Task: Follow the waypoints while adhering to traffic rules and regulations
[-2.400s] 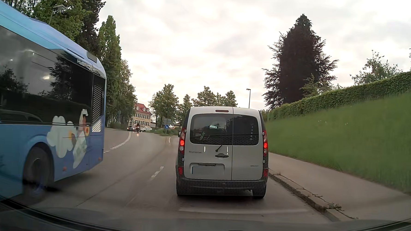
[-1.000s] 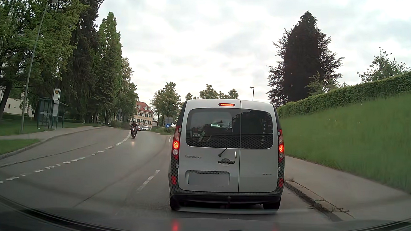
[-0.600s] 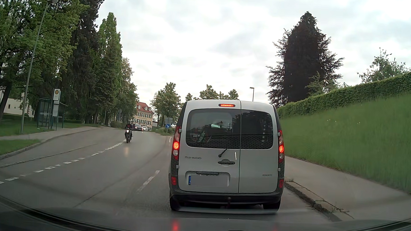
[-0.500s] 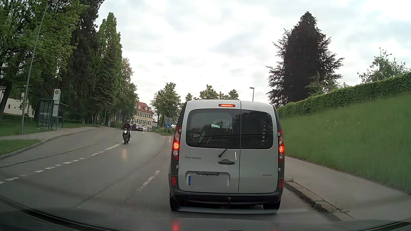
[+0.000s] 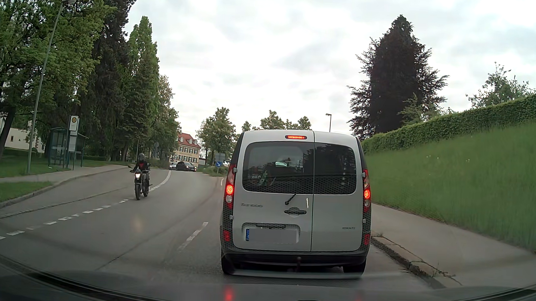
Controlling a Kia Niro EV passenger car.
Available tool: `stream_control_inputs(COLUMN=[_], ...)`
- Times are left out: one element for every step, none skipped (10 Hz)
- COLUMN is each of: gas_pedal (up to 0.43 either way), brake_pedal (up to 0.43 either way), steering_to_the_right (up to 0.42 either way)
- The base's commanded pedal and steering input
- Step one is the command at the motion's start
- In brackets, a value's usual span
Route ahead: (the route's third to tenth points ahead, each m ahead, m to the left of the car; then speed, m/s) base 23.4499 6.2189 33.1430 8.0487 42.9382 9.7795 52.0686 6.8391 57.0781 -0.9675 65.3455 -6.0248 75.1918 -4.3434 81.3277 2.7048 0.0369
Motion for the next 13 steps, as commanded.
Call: stream_control_inputs(gas_pedal=[0.000,0.000,0.000,0.000,0.000,0.000,0.000,0.000,0.000,0.000,0.000,0.000,0.000], brake_pedal=[0.220,0.220,0.220,0.220,0.220,0.220,0.220,0.220,0.220,0.220,0.220,0.220,0.220], steering_to_the_right=[-0.035,-0.035,-0.035,-0.035,-0.035,-0.035,-0.036,-0.036,-0.036,-0.036,-0.036,-0.036,-0.036])
